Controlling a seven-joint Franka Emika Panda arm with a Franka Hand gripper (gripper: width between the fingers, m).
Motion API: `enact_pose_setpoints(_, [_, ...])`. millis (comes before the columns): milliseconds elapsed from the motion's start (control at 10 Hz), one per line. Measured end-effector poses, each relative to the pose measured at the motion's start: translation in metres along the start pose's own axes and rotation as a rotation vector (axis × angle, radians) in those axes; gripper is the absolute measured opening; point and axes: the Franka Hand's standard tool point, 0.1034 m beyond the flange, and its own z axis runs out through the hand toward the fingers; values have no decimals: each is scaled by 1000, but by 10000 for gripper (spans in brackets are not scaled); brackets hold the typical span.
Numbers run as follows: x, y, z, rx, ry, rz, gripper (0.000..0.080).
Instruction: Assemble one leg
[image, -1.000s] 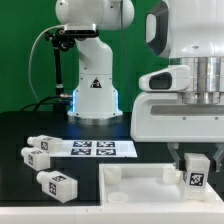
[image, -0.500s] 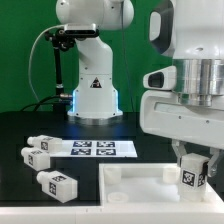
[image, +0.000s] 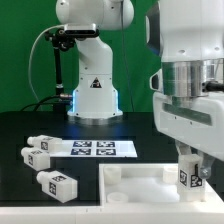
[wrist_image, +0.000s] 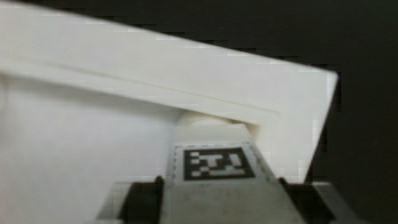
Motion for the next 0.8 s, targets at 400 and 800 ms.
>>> enact_pose_setpoints(400, [9, 1, -3, 31, 5, -603, 640])
enact_pose_setpoints(800, [8, 1, -7, 20, 20, -975, 649])
